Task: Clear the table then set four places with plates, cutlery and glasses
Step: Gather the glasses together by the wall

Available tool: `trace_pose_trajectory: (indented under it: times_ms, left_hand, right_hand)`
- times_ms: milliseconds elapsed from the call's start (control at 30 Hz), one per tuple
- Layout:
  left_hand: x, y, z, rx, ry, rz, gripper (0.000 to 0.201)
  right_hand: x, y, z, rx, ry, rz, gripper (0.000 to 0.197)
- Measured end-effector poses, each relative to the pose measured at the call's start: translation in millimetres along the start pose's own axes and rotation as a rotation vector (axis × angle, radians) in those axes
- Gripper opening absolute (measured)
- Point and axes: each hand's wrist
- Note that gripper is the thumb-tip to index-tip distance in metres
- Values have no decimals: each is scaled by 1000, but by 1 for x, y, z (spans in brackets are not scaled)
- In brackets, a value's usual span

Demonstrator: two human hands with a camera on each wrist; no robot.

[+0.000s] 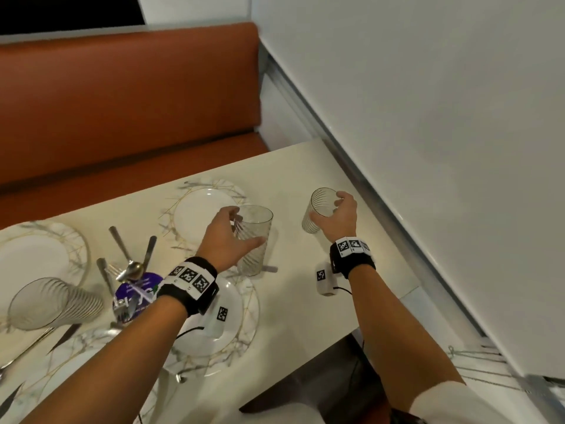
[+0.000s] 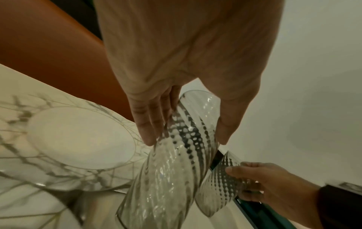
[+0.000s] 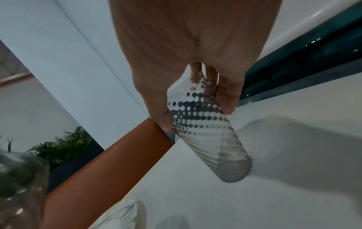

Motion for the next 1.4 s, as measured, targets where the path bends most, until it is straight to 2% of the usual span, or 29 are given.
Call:
trace_pose_trajectory:
  times_ms: [33,133,233,400,667,1067,1400]
  left_hand:
    - [24,-8,29,-8,-23,3,96]
    - [33,-8,37,9,-57,-5,95]
    - [61,-16,72,-2,-100,9,95]
    - [98,-21,117,24,-174,-7,96]
    - [148,-41,164,65,-210,-69,88]
    - [165,-47,189,17,-229,-82,92]
    - [174,-49,191,-25,-220,-62,93]
  right_hand:
    - [-5,-5,34,9,6,8,90]
    - [0,-5,38,-25,37,54,91]
    - [-5,-9,69,-42,47,59,93]
    - [-8,-15,106,-166,17,106,90]
    - [-8,-13,154,-148,85,191,87]
    - [4,-9,174,-83,110,223,78]
    - [5,-10,172,79,168,171,68]
Point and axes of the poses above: each hand's wrist, its own z-axis towards the middle knuckle, its own x-axis out of the palm, y = z × x, and after that the axes turned 7 degrees about x, right-handed
